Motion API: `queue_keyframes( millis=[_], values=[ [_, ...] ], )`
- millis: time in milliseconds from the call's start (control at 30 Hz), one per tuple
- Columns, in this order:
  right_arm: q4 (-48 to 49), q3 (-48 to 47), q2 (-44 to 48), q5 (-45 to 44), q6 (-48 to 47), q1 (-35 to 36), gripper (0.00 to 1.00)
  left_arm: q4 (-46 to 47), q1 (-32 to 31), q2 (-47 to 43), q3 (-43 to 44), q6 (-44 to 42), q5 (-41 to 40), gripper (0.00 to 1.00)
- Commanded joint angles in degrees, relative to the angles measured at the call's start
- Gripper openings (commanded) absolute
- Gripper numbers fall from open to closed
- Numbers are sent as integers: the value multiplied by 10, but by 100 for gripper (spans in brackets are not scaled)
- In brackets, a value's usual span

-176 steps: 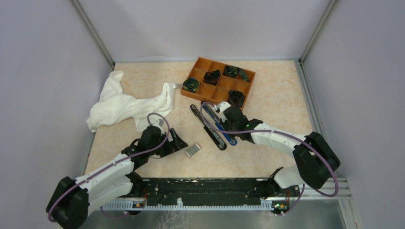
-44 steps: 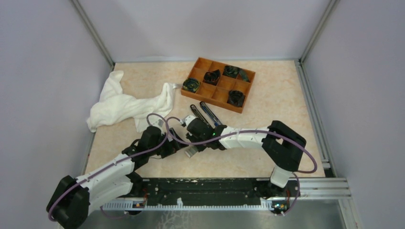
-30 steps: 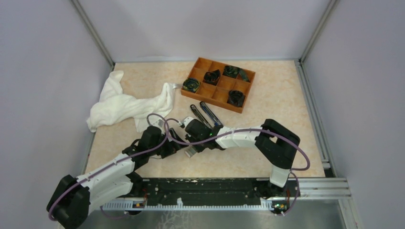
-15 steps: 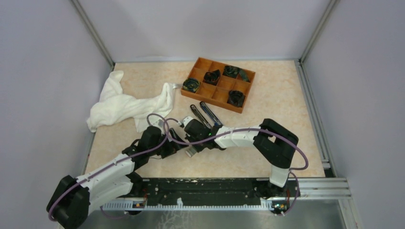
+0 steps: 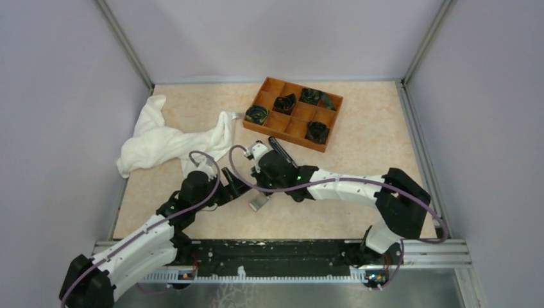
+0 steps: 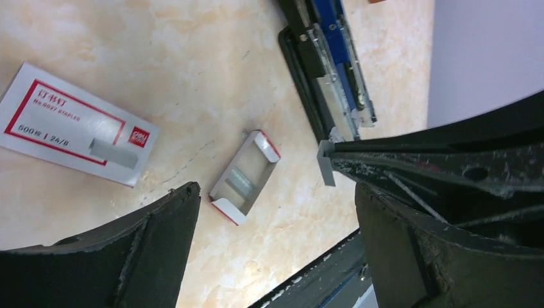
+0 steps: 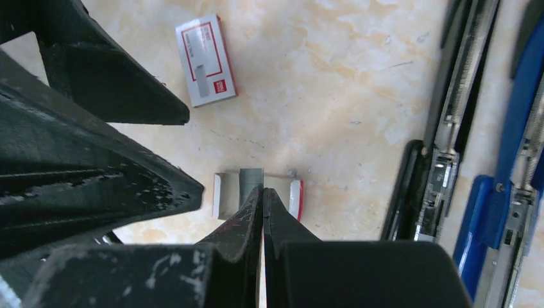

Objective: Load the staples into the stapler

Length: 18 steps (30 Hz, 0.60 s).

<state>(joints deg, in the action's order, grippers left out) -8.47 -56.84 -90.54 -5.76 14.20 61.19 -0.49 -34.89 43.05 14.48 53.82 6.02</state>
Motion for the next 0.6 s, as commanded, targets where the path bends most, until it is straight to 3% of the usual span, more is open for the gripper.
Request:
queue_keyframes(
  millis=[0, 300, 567],
  values=[
    [84, 35, 72, 47, 23, -38, 0, 61, 2, -34, -1, -22, -3, 95],
    [216, 133, 188, 103, 85, -107, 0, 178, 1, -63, -11, -45, 37, 95],
    [370, 202, 254, 145, 147, -128, 0, 290, 2, -58, -11, -46, 79, 94]
  ],
)
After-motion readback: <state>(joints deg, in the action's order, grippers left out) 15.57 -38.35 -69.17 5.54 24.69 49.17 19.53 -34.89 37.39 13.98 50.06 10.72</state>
